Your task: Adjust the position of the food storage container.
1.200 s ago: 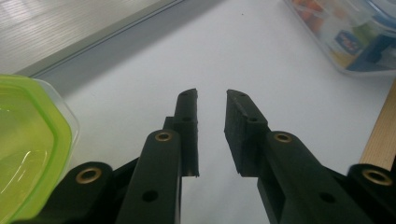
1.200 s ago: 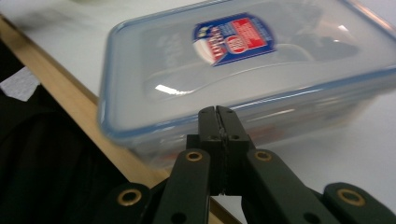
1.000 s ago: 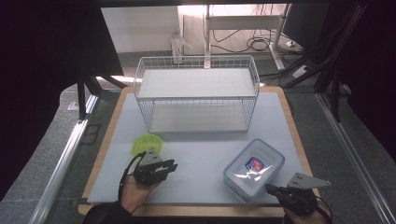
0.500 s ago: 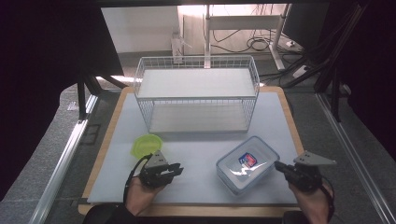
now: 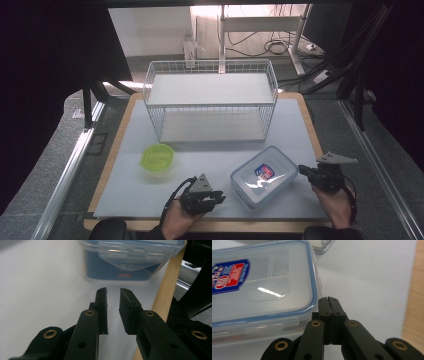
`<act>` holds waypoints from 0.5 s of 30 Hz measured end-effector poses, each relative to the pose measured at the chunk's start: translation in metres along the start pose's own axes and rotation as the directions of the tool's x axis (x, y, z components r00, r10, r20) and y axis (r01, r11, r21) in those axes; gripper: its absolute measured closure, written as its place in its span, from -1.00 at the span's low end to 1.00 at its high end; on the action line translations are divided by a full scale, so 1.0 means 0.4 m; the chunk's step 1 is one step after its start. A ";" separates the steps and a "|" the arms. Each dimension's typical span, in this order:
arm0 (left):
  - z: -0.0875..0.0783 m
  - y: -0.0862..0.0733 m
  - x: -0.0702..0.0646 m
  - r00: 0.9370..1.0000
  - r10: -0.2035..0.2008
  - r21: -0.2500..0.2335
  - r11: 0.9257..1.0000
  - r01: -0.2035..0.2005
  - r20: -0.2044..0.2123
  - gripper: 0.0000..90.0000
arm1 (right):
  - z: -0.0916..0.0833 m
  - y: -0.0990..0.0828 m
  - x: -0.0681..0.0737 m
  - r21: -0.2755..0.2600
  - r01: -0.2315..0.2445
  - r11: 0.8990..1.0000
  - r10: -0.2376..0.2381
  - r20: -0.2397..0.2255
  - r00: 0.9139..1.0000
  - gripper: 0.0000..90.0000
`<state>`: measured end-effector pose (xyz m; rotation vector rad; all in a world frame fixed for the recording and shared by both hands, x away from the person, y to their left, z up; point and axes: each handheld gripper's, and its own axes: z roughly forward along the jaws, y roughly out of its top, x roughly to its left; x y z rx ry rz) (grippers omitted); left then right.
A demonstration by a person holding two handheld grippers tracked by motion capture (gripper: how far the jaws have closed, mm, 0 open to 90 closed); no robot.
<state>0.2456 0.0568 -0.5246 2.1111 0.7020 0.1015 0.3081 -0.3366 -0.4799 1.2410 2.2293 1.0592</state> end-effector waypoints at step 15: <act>-0.047 -0.019 0.049 0.989 -0.116 -0.008 0.993 0.115 -0.094 0.75 | 0.021 0.009 0.094 0.024 0.034 0.999 -0.032 -0.111 0.993 1.00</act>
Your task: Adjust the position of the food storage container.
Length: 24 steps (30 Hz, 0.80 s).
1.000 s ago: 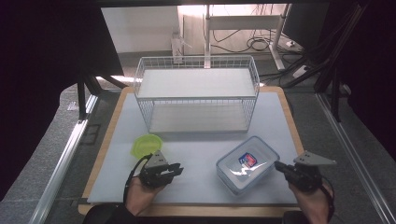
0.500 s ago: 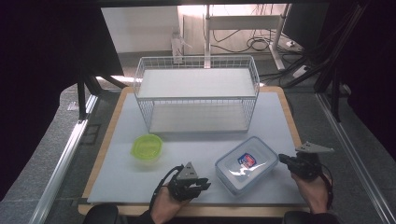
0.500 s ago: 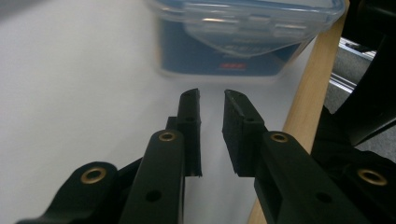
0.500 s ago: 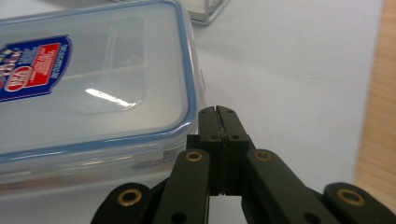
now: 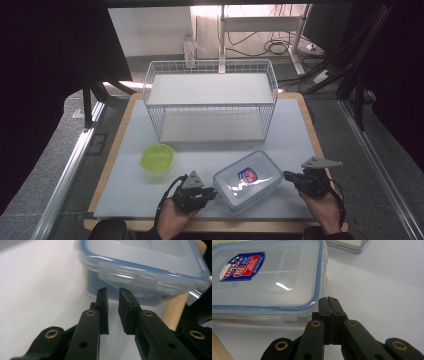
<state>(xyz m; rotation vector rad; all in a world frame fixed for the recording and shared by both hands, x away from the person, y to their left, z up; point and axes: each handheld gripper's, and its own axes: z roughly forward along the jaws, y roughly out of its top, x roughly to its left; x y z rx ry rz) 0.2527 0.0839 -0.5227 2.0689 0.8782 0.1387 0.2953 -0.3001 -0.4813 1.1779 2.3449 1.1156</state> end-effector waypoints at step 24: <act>-0.040 -0.047 -0.069 0.999 0.016 0.048 0.999 -0.017 0.038 0.77 | 0.019 -0.009 0.073 0.050 0.042 0.998 -0.040 -0.041 0.998 1.00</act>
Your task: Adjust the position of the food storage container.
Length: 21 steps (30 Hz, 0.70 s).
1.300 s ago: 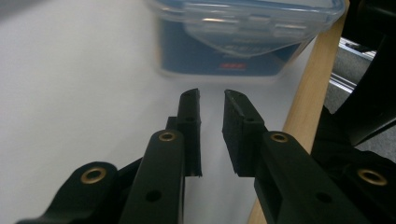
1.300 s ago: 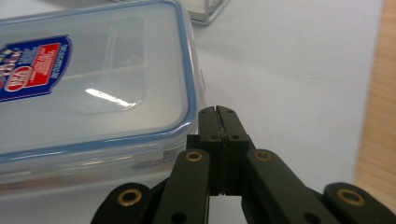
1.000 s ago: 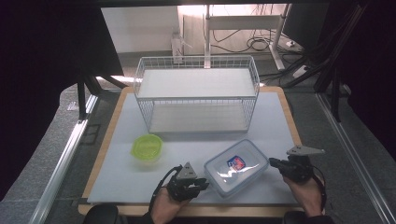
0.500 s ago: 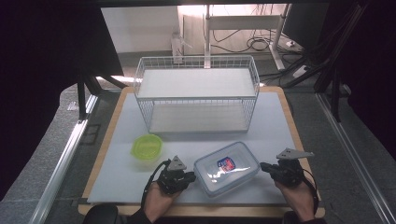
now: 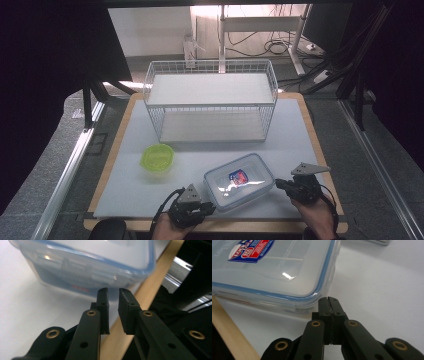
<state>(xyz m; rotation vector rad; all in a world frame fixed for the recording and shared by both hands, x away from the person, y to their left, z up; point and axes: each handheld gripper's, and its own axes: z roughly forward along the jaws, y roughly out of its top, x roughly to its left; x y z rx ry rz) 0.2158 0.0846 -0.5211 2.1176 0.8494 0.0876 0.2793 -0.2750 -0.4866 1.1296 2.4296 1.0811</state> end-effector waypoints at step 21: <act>0.000 0.053 0.166 0.992 -0.050 0.027 0.998 0.054 -0.118 0.78 | 0.056 0.020 0.083 0.019 0.030 0.999 -0.027 -0.154 0.988 1.00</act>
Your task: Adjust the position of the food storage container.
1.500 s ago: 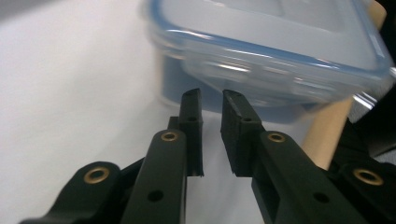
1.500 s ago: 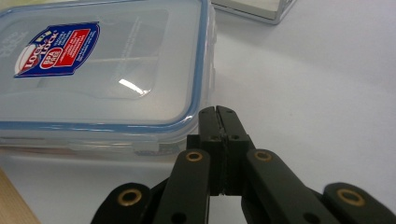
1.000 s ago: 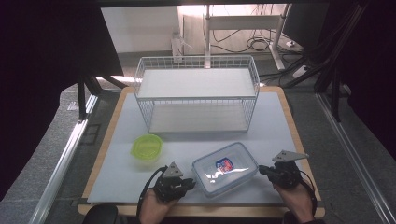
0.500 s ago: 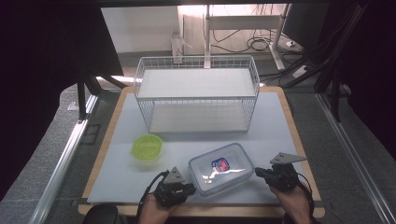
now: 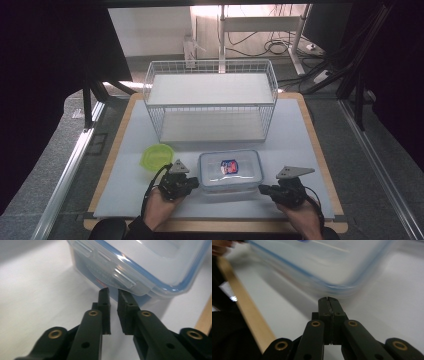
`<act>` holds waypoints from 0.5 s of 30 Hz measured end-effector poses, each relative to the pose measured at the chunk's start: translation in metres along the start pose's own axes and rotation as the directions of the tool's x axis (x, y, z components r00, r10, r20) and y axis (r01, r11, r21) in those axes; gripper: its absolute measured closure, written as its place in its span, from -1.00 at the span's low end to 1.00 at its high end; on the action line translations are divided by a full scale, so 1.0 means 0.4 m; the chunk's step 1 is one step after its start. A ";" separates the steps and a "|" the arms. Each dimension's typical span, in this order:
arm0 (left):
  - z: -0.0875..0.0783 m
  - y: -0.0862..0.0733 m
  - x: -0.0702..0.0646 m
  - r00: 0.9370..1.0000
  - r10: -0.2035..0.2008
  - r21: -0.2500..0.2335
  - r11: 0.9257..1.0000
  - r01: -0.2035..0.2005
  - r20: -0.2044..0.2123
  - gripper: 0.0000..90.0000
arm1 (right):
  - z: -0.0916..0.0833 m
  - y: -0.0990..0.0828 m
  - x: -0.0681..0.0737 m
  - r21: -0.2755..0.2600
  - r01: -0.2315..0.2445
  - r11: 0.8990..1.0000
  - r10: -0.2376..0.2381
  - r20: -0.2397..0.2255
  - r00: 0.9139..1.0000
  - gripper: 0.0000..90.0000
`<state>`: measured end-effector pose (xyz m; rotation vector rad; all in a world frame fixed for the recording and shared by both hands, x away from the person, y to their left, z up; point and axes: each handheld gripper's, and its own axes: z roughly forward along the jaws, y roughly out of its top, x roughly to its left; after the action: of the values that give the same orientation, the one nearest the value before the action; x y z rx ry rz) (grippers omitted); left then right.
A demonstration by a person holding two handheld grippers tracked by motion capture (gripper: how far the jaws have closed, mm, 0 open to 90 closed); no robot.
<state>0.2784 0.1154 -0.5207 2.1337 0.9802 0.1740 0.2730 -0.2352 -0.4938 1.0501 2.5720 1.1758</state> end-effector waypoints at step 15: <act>-0.043 -0.035 0.003 0.999 0.036 -0.025 0.999 -0.037 -0.024 0.50 | -0.045 0.005 -0.052 -0.034 0.019 0.999 -0.014 0.145 0.989 0.99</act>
<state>0.2640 0.1319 -0.5187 2.1317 0.9483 0.2291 0.2828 -0.2588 -0.4834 1.0632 2.4362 1.0938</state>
